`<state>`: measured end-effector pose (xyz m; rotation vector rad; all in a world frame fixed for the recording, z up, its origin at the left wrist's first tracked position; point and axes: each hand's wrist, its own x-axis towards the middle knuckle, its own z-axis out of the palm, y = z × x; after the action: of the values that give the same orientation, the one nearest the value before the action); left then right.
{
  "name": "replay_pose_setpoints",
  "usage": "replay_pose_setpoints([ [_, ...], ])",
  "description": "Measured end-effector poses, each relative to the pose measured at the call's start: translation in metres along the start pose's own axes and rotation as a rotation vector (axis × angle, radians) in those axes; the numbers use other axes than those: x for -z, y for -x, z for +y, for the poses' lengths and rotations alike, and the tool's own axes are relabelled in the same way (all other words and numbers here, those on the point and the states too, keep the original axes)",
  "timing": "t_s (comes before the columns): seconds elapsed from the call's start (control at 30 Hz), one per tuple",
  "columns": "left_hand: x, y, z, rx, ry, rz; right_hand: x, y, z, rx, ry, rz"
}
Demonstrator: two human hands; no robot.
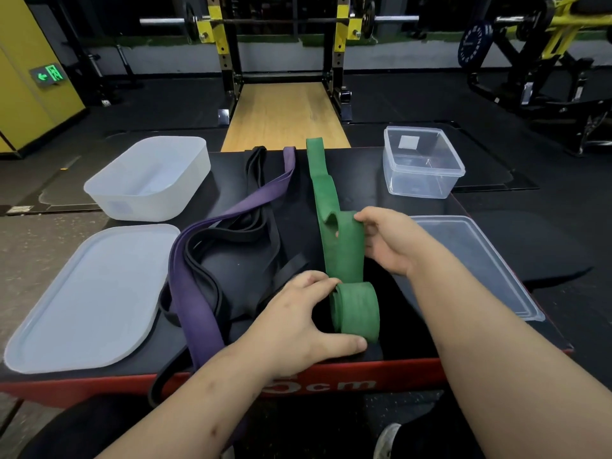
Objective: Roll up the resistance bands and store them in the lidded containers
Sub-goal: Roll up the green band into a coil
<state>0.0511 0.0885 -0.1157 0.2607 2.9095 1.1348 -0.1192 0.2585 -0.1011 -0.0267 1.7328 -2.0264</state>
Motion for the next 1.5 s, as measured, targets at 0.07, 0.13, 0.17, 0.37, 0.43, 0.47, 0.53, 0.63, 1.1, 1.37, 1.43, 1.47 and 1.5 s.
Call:
replay_pose_setpoints([
  [0.07,0.001,-0.004,0.001,0.004,0.008,-0.01,-0.001,-0.005,-0.005,0.104,0.01,-0.043],
  [0.13,0.003,-0.007,0.001,0.028,0.033,-0.024,-0.005,-0.008,-0.009,0.205,0.006,-0.073],
  [0.17,0.003,-0.009,0.001,0.033,0.04,-0.027,-0.007,-0.011,-0.009,0.222,0.002,-0.073],
  [0.37,0.004,-0.015,0.001,0.049,0.058,-0.039,-0.012,-0.031,-0.013,0.006,0.018,0.124],
  [0.43,0.003,-0.016,-0.001,0.055,0.058,-0.042,-0.012,-0.035,-0.021,-0.092,0.108,0.101],
  [0.47,0.002,-0.016,-0.002,0.058,0.057,-0.042,-0.012,-0.038,-0.023,-0.118,0.113,0.069],
  [0.53,0.003,-0.017,-0.003,0.05,0.064,-0.045,-0.016,-0.044,-0.03,-0.09,0.047,0.02],
  [0.63,0.005,-0.021,-0.004,0.044,0.091,-0.055,-0.023,-0.049,-0.043,0.085,-0.151,-0.004],
  [1.1,0.007,-0.024,-0.004,0.048,0.115,-0.078,-0.016,-0.077,-0.06,-0.177,0.014,0.055],
  [1.37,0.005,-0.024,-0.006,0.035,0.097,-0.065,-0.022,-0.097,-0.045,0.201,0.399,0.089],
  [1.43,0.005,-0.024,-0.006,0.032,0.089,-0.064,-0.02,-0.095,-0.037,0.133,0.516,0.121],
  [1.47,0.005,-0.024,-0.006,0.032,0.087,-0.067,-0.018,-0.099,-0.035,0.113,0.452,0.141],
  [1.5,0.004,-0.025,-0.006,0.032,0.09,-0.069,-0.018,-0.099,-0.035,0.1,0.386,0.159],
])
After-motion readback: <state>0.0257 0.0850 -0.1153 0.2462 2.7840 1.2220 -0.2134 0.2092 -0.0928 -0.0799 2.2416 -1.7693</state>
